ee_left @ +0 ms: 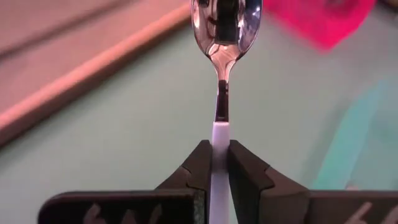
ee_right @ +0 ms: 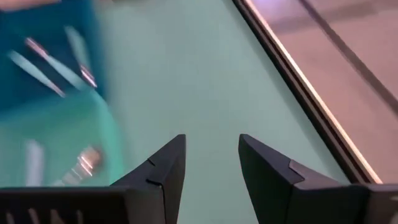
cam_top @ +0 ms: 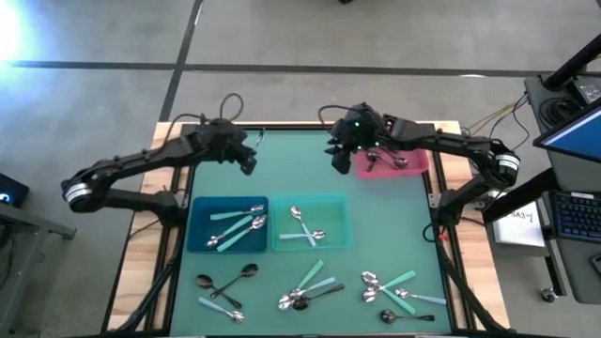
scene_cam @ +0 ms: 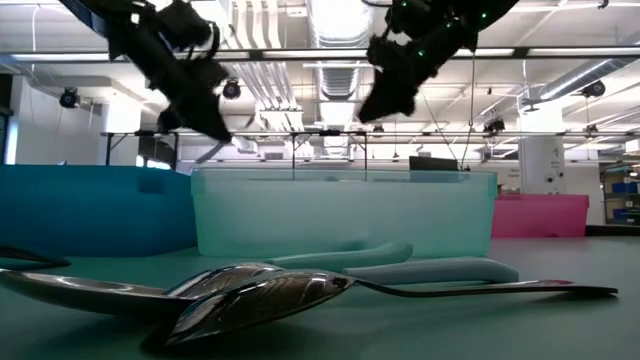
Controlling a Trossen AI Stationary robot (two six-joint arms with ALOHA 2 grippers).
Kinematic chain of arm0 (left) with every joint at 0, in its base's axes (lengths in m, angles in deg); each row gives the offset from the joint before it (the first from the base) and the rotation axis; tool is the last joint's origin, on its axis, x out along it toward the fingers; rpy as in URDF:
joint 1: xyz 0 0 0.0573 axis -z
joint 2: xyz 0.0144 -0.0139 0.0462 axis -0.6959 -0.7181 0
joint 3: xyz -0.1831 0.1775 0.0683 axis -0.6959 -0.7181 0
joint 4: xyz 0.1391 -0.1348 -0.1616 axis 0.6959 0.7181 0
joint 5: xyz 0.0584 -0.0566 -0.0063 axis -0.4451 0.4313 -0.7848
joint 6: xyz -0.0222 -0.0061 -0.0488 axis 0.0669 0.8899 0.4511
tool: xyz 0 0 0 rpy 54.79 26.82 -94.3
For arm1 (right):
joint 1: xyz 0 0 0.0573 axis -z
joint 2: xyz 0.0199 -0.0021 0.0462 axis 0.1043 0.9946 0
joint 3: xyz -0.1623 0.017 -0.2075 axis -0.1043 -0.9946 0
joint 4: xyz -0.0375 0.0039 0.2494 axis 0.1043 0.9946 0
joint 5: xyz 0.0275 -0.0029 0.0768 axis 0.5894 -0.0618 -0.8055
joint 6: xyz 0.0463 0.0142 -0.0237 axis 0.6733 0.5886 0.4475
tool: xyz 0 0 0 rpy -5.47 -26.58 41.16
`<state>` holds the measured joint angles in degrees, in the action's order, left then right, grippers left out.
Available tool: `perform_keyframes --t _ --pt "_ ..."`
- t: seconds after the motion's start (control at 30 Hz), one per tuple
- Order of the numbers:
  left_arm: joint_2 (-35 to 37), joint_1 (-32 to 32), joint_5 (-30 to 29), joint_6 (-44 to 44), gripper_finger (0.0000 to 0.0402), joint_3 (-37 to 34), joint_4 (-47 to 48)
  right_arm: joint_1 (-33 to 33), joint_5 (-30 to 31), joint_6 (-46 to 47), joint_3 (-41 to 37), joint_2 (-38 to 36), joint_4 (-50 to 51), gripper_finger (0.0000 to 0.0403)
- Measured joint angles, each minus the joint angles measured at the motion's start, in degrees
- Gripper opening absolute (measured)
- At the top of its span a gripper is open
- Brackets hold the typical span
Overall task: Sort silverware by color (type)
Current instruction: Put the blue spoon into the green bin
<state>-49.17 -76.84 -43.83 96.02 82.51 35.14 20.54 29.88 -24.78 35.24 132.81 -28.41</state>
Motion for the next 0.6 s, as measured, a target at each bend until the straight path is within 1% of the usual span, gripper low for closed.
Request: perform_keyframes --t 0.17,0.27,0.4,0.6 --pt "2.5 1.4 2.4 -0.2 0.0016 0.1 -11.8 0.0 -10.4 3.5 -3.7 0.1 -20.0 0.0139" --pt "2.3 2.5 4.6 -0.2 0.0016 0.1 -17.7 -0.2 -12.0 5.5 -5.8 0.4 -29.3 0.0139" --pt "0.9 4.7 4.7 -0.2 0.0016 0.1 -26.3 -0.2 -13.6 7.3 -7.2 0.8 -35.4 0.0139" --pt "-3.0 7.2 4.7 -0.2 0.0016 0.1 -39.0 -0.4 -14.5 7.5 -6.9 2.1 -36.4 0.0139"
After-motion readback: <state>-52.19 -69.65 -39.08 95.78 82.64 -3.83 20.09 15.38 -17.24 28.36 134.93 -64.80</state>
